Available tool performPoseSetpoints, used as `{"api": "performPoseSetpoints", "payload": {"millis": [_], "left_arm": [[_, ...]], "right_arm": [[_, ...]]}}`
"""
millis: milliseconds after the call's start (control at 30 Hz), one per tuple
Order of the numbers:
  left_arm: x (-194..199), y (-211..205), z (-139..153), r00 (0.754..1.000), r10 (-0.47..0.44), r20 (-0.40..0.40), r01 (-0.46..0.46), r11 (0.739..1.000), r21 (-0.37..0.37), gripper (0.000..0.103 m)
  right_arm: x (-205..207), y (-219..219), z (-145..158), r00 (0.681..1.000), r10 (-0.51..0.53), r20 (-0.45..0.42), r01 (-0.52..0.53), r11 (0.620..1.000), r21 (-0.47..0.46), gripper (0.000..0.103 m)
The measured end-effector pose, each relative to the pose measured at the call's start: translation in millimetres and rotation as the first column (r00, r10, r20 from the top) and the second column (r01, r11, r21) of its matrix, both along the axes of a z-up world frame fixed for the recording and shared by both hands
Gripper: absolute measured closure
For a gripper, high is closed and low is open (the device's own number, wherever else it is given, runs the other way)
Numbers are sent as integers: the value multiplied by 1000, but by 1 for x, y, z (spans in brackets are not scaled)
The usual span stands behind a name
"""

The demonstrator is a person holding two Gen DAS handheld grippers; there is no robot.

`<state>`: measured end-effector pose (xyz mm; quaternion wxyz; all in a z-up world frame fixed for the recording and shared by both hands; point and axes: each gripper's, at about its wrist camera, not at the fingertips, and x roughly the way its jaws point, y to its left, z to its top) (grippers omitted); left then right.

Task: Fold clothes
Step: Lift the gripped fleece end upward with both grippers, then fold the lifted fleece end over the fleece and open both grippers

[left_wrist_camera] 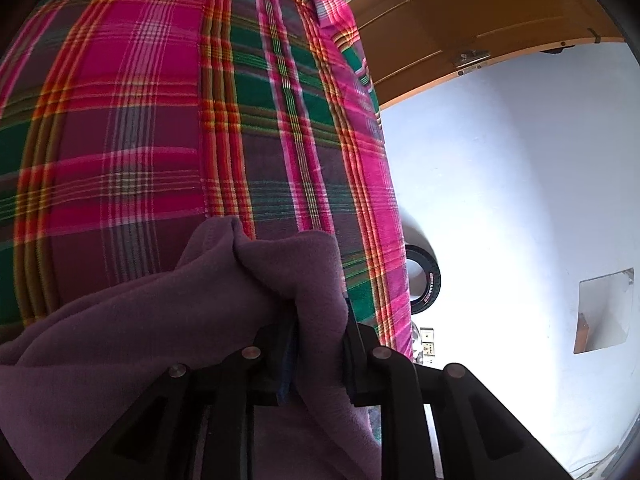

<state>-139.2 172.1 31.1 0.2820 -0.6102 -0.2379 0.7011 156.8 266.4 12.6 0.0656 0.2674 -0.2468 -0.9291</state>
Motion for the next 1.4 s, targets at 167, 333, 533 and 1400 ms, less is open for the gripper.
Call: {"api": "performPoseSetpoints", "payload": {"millis": [167, 333, 533, 1400], "left_arm": [[-2, 1, 2, 1000, -27, -9, 27, 999, 21, 74], [4, -5, 14, 997, -59, -54, 63, 996, 62, 73], [17, -28, 34, 991, -57, -122, 66, 995, 71, 72], [85, -149, 2, 981, 105, -166, -98, 994, 48, 72]], "right_arm": [[-2, 6, -7, 1000, -12, 18, 12, 1000, -26, 88], [0, 14, -16, 999, -20, 43, 23, 996, -88, 87], [3, 20, -21, 997, -38, 72, 46, 992, -121, 86], [12, -12, -1, 989, -136, 56, 126, 980, 154, 84]]}}
